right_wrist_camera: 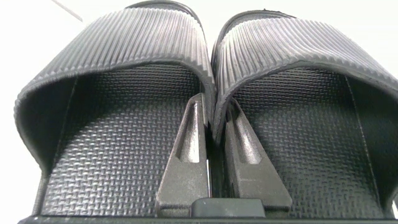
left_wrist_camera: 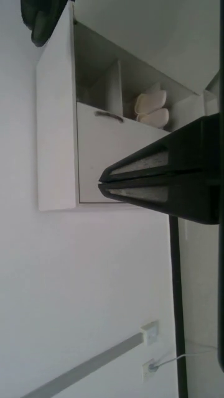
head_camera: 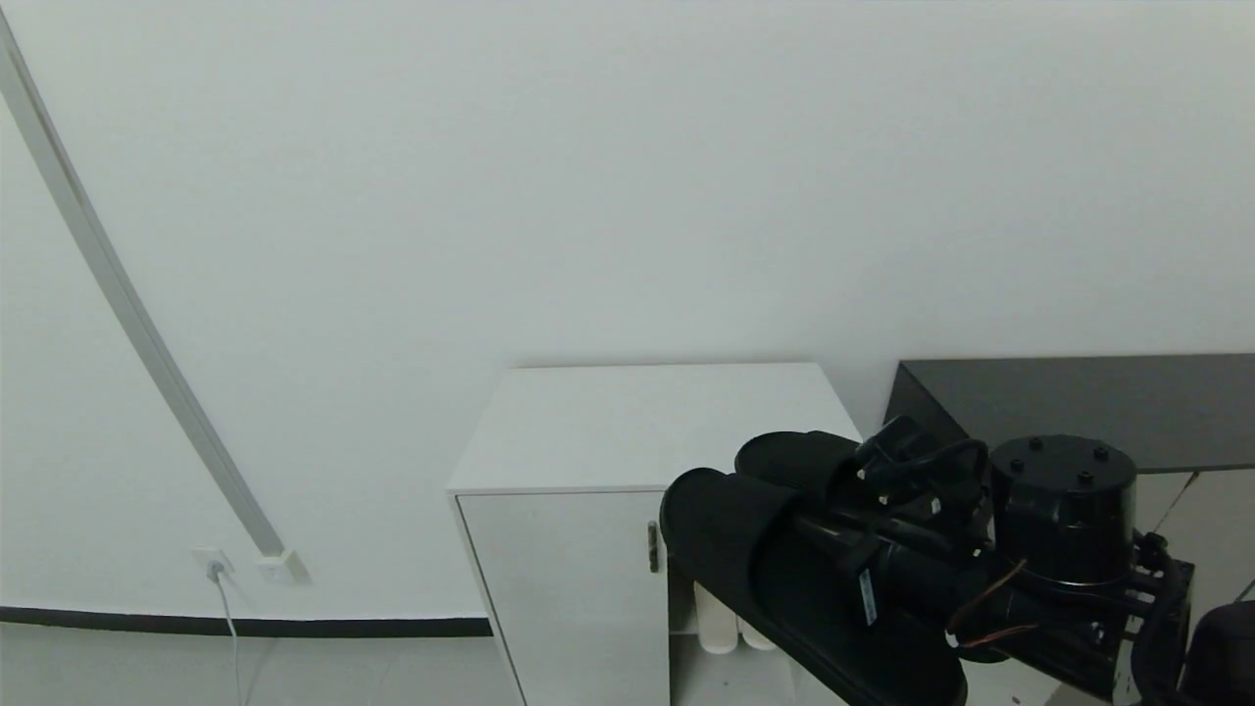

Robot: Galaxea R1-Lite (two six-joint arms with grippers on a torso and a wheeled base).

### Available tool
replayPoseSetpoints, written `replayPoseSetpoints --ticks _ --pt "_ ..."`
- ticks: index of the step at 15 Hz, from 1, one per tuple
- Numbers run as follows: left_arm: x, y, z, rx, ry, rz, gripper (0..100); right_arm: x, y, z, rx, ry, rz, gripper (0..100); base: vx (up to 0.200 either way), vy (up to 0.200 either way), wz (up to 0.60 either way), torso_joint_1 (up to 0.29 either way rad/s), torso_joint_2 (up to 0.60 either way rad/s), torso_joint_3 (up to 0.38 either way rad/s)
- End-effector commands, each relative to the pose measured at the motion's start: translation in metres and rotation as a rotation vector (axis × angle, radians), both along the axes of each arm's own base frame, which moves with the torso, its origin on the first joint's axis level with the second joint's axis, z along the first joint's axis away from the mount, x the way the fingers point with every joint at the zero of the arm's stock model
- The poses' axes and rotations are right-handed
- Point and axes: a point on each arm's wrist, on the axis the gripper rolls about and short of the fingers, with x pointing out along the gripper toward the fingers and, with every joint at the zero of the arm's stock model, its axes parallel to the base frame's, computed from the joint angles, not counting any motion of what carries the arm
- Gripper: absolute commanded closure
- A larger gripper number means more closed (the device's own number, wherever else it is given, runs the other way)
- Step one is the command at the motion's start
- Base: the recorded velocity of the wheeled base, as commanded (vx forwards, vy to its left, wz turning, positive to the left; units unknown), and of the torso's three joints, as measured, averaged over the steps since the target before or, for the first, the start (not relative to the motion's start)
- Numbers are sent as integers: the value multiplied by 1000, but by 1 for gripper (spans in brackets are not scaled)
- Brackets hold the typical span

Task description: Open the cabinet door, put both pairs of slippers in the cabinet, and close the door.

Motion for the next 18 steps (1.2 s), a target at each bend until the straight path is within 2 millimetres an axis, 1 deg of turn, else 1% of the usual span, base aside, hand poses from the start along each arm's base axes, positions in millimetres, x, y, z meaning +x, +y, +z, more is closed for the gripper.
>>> replayPoseSetpoints --ticks 1,3,10,16,18 --pt "0 0 0 0 0 0 100 0 1 -3 -5 7 4 100 0 -200 0 2 2 7" --pt "0 0 0 0 0 0 100 0 2 -3 -6 6 4 100 0 -200 0 2 5 2" --pt "0 0 0 -1 0 0 100 -1 2 -3 -7 8 7 100 0 0 0 0 0 0" --pt "0 0 0 -1 0 0 100 -5 2 -8 -17 23 20 100 0 0 0 0 0 0" --pt "0 0 0 -1 0 0 100 -6 1 -7 -12 17 20 100 0 0 0 0 0 0"
